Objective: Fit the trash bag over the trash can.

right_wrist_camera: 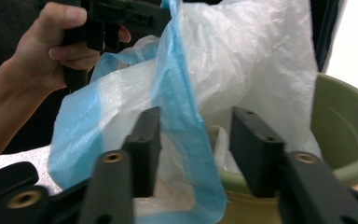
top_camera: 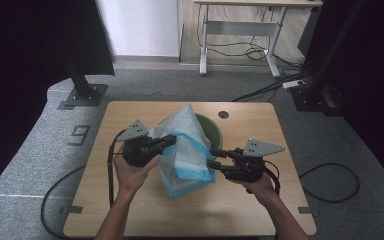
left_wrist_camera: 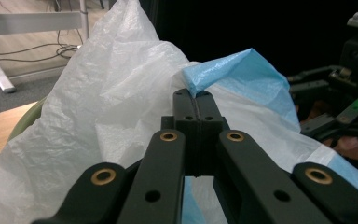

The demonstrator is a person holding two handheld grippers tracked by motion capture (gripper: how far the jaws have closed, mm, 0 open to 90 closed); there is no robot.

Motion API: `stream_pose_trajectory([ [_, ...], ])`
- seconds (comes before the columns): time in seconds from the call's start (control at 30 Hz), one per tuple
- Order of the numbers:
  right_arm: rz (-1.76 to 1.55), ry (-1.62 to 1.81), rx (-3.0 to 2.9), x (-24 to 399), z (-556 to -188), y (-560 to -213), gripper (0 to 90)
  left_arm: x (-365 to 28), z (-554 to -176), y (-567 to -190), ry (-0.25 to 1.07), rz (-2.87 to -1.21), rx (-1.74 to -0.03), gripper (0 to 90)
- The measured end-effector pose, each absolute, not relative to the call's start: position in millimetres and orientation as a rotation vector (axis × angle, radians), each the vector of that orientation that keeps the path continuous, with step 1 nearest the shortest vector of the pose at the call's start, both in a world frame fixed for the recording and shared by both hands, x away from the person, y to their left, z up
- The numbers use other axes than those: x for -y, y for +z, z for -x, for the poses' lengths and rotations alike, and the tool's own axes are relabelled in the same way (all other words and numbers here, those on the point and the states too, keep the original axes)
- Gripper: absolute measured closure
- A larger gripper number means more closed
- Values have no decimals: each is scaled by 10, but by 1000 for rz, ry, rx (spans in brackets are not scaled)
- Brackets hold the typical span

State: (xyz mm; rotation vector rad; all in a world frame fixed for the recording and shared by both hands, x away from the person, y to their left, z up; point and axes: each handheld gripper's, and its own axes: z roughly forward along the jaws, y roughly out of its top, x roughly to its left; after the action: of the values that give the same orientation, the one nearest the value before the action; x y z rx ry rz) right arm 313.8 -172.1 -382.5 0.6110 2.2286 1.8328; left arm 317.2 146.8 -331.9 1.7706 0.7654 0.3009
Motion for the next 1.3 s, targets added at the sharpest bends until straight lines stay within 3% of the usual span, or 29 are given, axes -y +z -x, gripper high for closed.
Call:
stream_pose_trajectory([
  [0.17, -568, 1797, -2231, 1686, -3121, -3850, 864, -1499, -3179, -3293, 302, -1772, -768, 900],
  [0.2, -573, 1784, -2226, 1693, -3124, -3843, 877, -1506, -3184, -3285, 306, -1776, -767, 900],
  [0.77, -700, 1530, -2119, 1812, -3702, -3516, 890, -1496, -3529, -3188, 293, -1915, -773, 900],
  [0.83, -725, 1540, -2119, 1820, -3764, -3530, 882, -1467, -3561, -3218, 284, -1920, -779, 900],
  [0.93, -769, 1598, -2071, 1895, -3773, -3510, 743, -1421, -3591, -3257, 277, -1931, -784, 900],
  [1.13, -787, 1680, -1998, 2099, -3615, -3353, 600, -1316, -3610, -3281, 275, -1942, -800, 900],
  [1.3, -778, 1711, -1964, 2232, -3470, -3274, 560, -1241, -3595, -3279, 285, -1963, -804, 900],
])
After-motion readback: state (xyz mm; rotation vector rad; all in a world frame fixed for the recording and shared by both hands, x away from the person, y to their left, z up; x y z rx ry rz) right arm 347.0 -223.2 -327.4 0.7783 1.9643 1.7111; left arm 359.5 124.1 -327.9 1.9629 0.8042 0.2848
